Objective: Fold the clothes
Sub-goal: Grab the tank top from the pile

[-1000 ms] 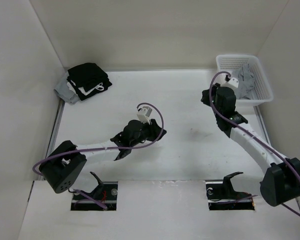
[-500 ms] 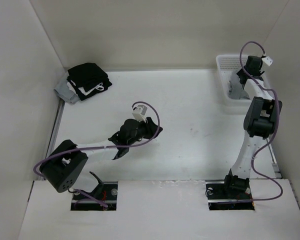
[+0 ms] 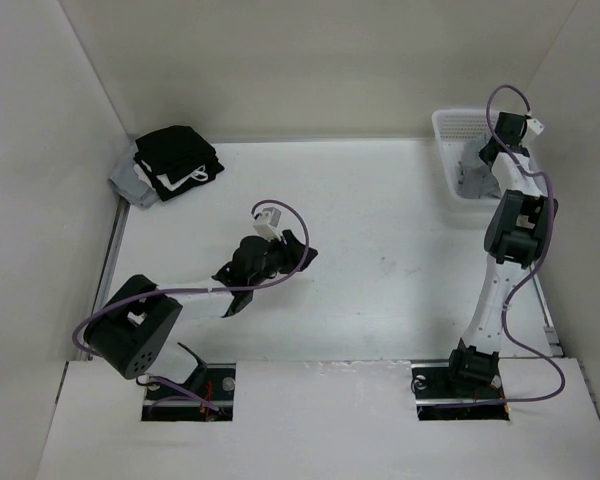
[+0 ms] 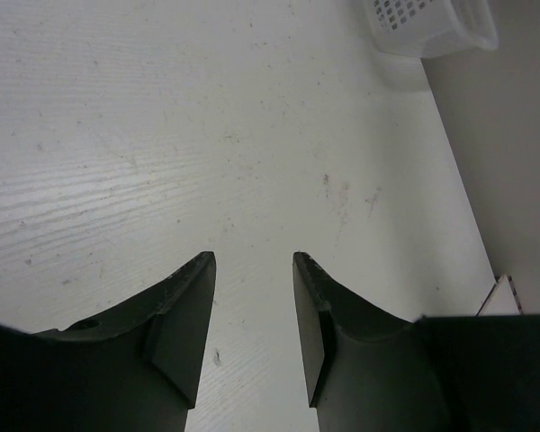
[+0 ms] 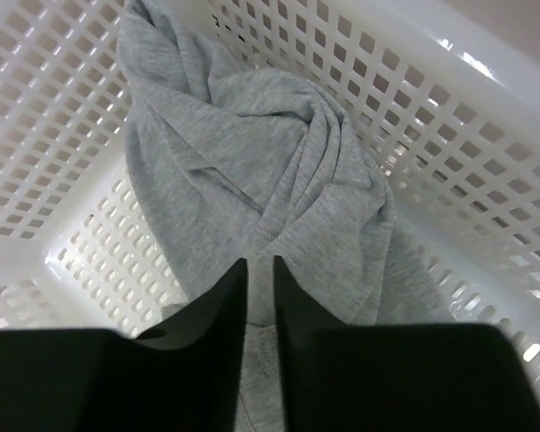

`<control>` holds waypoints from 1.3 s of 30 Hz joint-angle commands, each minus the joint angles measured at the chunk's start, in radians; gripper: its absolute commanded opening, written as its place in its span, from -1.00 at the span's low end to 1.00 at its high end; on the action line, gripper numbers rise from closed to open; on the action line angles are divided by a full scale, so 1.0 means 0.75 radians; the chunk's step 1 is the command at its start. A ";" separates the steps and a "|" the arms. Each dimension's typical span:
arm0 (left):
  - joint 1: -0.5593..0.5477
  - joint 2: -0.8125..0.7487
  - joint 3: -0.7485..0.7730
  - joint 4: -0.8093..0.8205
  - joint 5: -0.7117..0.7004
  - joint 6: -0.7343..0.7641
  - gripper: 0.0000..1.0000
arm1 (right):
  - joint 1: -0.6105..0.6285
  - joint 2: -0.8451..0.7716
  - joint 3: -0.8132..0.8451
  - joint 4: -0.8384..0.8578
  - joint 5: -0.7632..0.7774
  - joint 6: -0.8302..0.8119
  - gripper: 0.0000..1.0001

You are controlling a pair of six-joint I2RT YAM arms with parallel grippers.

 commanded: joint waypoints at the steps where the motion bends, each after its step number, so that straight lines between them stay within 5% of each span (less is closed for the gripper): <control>1: 0.014 0.010 -0.015 0.102 0.027 -0.020 -0.23 | -0.025 0.020 0.025 -0.008 -0.043 0.033 -0.78; 3: 0.014 0.014 -0.013 0.102 0.029 -0.022 -0.23 | -0.029 0.005 0.027 -0.008 -0.039 0.047 -0.57; 5: 0.016 0.017 -0.013 0.102 0.029 -0.022 -0.23 | -0.035 0.013 0.047 -0.022 -0.031 0.055 -0.10; 7: 0.024 0.017 -0.013 0.102 0.029 -0.022 -0.23 | -0.040 0.036 0.059 -0.036 -0.039 0.057 -0.03; 12: 0.047 0.027 -0.013 0.102 0.027 -0.026 -0.23 | -0.040 0.122 0.180 -0.149 -0.066 0.059 -0.19; 13: 0.049 0.029 -0.013 0.104 0.029 -0.030 -0.23 | -0.040 0.150 0.231 -0.189 -0.064 0.057 -0.49; 17: 0.057 0.027 -0.022 0.118 0.029 -0.034 -0.23 | -0.038 0.059 0.099 -0.070 -0.066 0.086 -1.00; 23: 0.053 0.041 -0.011 0.120 0.033 -0.040 -0.23 | 0.058 -0.476 -0.345 0.450 -0.053 0.082 -1.00; 30: 0.059 0.015 -0.007 0.108 0.013 -0.054 -0.24 | 0.249 -0.941 -0.448 0.516 -0.102 0.000 -1.00; 39: 0.224 -0.482 -0.030 -0.235 -0.144 -0.091 -0.15 | 0.788 -1.612 -0.887 0.581 -0.237 0.006 -0.99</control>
